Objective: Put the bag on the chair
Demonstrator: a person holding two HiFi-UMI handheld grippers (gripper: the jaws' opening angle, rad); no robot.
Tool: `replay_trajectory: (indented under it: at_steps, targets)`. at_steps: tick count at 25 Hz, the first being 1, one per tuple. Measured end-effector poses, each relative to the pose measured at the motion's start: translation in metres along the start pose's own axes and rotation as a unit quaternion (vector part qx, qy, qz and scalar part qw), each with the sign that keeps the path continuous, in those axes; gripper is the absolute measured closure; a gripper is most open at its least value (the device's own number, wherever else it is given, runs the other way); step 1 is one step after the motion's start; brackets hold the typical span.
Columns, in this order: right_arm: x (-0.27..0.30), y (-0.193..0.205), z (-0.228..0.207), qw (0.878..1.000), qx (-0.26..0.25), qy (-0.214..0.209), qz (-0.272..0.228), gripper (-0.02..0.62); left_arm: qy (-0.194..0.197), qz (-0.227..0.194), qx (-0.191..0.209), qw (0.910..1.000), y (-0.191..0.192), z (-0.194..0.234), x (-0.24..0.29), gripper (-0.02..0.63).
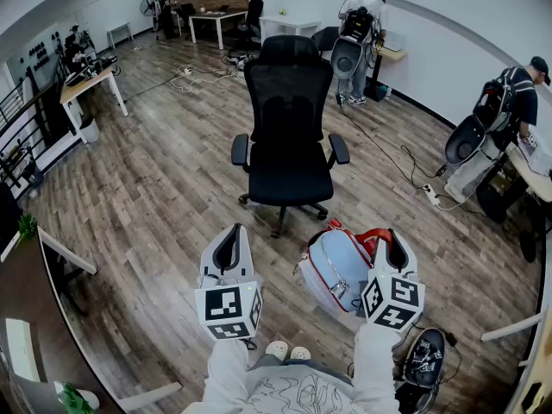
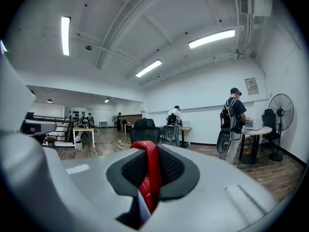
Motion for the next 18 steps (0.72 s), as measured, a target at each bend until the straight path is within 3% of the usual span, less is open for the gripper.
replay_trajectory:
  at_steps: [18]
  targets:
    - [0.019, 0.007, 0.019, 1.0, 0.0, 0.002, 0.001, 0.552, 0.014, 0.005, -0.001, 0.9999, 0.008, 0.019, 0.019, 0.6]
Point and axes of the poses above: the fingertips, and each gripper's own axes: x forward along the fingers, z to its left, y out of its underside, the point moved 10 cm from there along -x, backward along the fingers, and after that the axes turned 12 degrees about x, right-handed, at the moved point
